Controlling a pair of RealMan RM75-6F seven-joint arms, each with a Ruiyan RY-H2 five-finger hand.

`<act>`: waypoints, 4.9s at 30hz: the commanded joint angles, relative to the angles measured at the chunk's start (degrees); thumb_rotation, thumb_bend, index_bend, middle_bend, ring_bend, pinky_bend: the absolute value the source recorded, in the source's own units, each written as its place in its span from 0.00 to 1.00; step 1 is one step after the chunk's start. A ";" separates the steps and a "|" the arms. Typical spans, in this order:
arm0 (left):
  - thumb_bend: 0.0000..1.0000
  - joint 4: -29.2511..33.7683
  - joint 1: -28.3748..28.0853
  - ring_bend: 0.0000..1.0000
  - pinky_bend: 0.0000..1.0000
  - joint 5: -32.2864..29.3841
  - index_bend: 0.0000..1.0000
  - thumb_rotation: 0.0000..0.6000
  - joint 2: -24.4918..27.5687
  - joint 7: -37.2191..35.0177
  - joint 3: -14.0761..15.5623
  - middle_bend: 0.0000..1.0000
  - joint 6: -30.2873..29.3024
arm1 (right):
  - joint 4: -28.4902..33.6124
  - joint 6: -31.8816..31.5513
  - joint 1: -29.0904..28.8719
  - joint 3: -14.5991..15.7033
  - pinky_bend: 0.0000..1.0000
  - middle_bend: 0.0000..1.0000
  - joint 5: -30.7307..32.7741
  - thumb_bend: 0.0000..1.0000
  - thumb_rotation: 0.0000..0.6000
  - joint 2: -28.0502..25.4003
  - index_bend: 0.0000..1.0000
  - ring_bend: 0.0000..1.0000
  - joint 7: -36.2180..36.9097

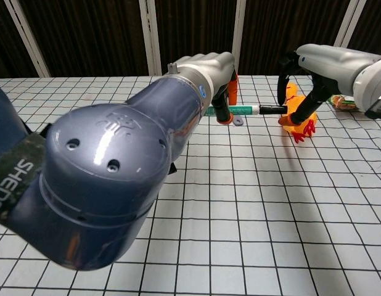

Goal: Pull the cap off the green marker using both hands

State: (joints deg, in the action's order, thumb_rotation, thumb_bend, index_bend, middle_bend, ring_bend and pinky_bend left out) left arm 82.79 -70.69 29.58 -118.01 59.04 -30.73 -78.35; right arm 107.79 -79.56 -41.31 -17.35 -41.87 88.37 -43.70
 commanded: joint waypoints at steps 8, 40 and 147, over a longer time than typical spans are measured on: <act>0.53 0.13 0.03 0.00 0.00 0.42 0.55 1.00 0.05 -0.19 0.05 0.23 0.00 | 0.05 -0.31 -0.31 -0.23 0.04 0.05 0.44 0.25 1.00 0.14 0.55 0.04 -0.18; 0.53 0.07 -0.16 0.00 0.00 0.81 0.55 1.00 -0.33 -0.39 -0.14 0.23 0.12 | 0.00 -0.48 -0.83 0.12 0.04 0.05 0.95 0.32 1.00 0.32 0.57 0.05 -0.18; 0.53 -0.24 1.52 0.00 0.00 2.45 0.56 1.00 -0.57 -1.65 0.59 0.23 -0.23 | 0.33 -1.69 -2.03 0.34 0.04 0.05 2.36 0.35 1.00 1.30 0.49 0.06 -2.34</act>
State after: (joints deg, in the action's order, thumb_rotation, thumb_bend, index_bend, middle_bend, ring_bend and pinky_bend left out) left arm 82.54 -69.17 32.04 -118.56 57.40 -30.14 -78.59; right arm 108.11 -81.25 -43.34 -17.01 -39.51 89.67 -46.04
